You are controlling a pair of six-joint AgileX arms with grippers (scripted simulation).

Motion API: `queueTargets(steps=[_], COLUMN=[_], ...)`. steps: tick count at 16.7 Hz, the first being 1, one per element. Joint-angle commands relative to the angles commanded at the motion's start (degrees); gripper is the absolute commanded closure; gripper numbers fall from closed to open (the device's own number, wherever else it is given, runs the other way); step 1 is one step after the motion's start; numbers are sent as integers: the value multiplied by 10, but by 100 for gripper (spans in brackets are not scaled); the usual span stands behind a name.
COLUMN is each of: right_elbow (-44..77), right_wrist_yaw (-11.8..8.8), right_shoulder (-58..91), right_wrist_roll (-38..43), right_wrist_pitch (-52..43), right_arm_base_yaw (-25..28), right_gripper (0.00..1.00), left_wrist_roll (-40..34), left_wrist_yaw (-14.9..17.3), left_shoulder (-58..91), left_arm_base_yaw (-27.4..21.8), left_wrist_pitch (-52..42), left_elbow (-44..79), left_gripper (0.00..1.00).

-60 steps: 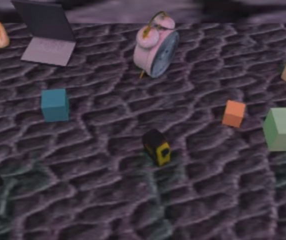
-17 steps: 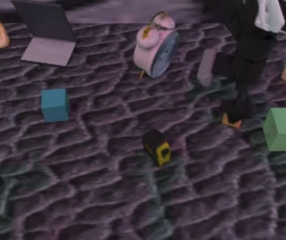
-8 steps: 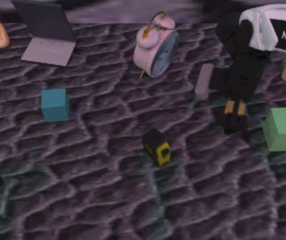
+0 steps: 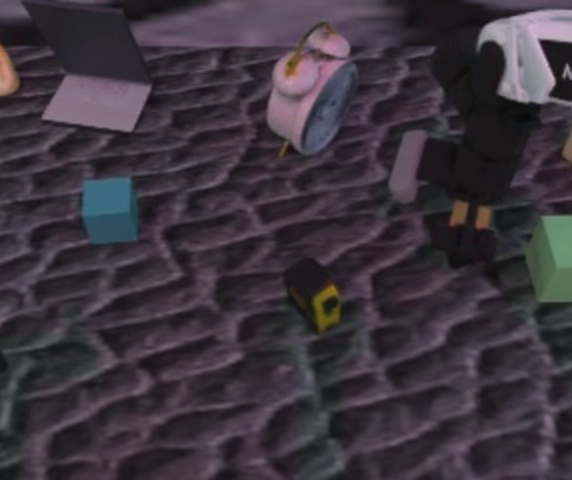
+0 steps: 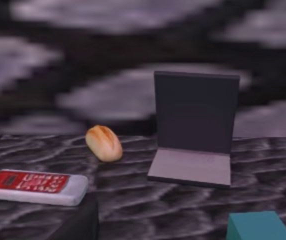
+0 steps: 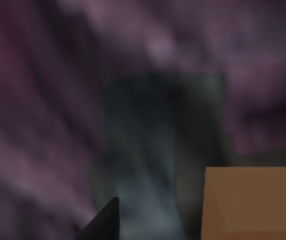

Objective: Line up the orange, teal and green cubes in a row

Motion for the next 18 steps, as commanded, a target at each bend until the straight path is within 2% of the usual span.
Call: queueTargets(steps=[5, 13, 14, 18], right_elbow=[0, 0, -2, 34], right_wrist_yaw=[0, 0, -6, -6], right_shoulder=[0, 0, -23, -34], right_wrist_roll=[0, 0, 10, 10], right_wrist_pitch=[0, 0, -17, -62], right_arm_base_yaw=[0, 0, 0, 1], right_gripper=[98, 100, 100, 100], left_wrist_roll=[0, 0, 0, 0], left_wrist_yaw=[0, 0, 0, 0], left_shoulder=[0, 0, 0, 0], left_arm_base_yaw=[0, 0, 0, 0], left_wrist_pitch=[0, 0, 0, 0], left_elbow=[0, 0, 0, 0], left_gripper=[0, 0, 0, 0])
